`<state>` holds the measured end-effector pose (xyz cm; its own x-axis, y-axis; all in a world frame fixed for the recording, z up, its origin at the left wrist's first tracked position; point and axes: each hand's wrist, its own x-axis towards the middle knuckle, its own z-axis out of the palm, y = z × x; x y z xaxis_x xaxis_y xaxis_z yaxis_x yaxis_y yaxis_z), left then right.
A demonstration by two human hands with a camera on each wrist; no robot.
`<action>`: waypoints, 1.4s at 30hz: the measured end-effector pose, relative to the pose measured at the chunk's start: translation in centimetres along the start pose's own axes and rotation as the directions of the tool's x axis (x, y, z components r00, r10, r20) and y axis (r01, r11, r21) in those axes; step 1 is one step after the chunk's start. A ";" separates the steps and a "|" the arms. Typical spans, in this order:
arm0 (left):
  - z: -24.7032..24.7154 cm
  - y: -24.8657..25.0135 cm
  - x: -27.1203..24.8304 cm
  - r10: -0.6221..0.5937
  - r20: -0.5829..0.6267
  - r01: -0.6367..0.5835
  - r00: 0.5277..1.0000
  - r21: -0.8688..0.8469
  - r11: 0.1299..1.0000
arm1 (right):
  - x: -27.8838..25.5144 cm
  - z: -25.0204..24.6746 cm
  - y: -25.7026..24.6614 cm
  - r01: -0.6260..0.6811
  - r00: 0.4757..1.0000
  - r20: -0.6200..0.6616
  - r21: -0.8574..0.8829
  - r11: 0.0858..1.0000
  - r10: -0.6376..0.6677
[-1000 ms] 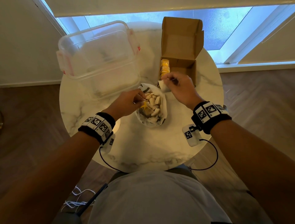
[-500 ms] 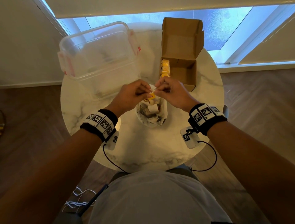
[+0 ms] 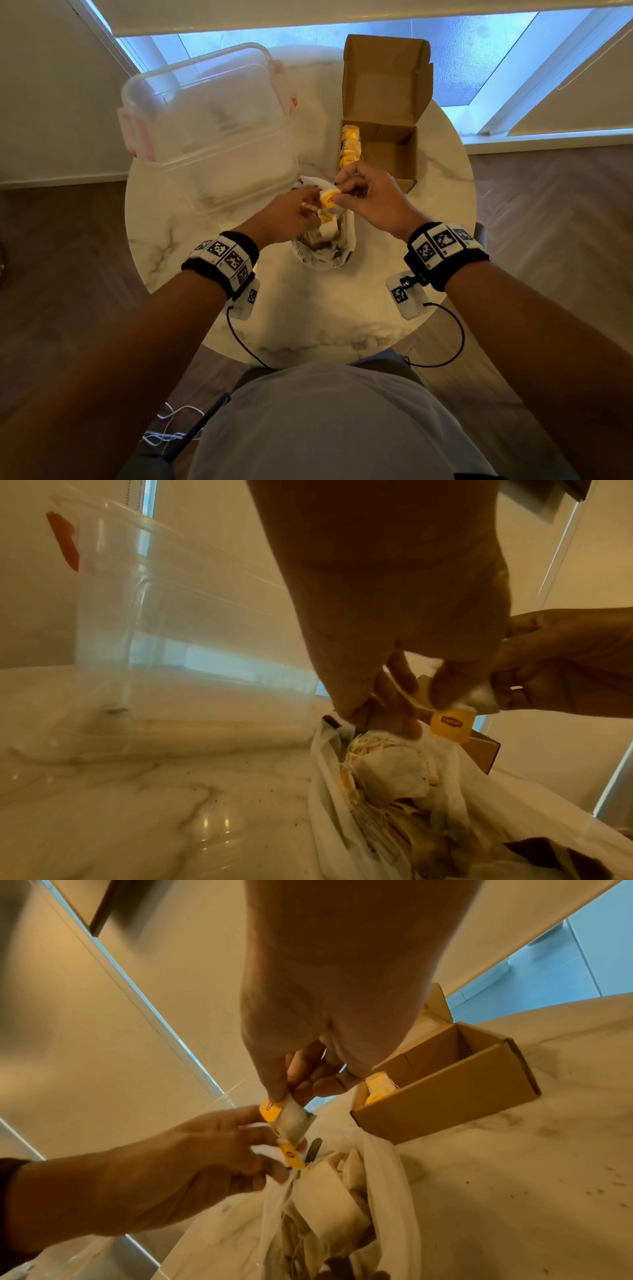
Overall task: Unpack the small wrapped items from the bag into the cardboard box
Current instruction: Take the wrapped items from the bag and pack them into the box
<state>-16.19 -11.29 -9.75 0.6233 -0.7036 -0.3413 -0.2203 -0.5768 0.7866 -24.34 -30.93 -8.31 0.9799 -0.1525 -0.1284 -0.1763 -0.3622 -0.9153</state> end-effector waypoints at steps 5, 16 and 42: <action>1.2 -0.5 0.3 0.069 0.010 -0.070 0.998 0.182 0.981 | -0.2 -0.7 0.0 0.013 0.999 -0.043 -0.019 1.000 -0.014; -0.1 -0.3 -0.3 0.124 -0.132 -0.105 0.983 0.143 0.984 | -0.1 -0.6 1.1 0.039 0.988 -0.145 -0.095 0.995 -0.053; 1.2 -1.1 0.5 0.121 0.001 -0.114 0.993 0.355 0.928 | 0.0 -1.0 -0.3 -0.008 0.991 -0.130 0.104 0.995 0.021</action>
<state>-16.50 -11.51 -11.44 0.5912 -0.7687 -0.2440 -0.5415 -0.6026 0.5862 -24.42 -31.70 -7.64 0.9555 -0.2785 -0.0972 -0.1734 -0.2636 -0.9489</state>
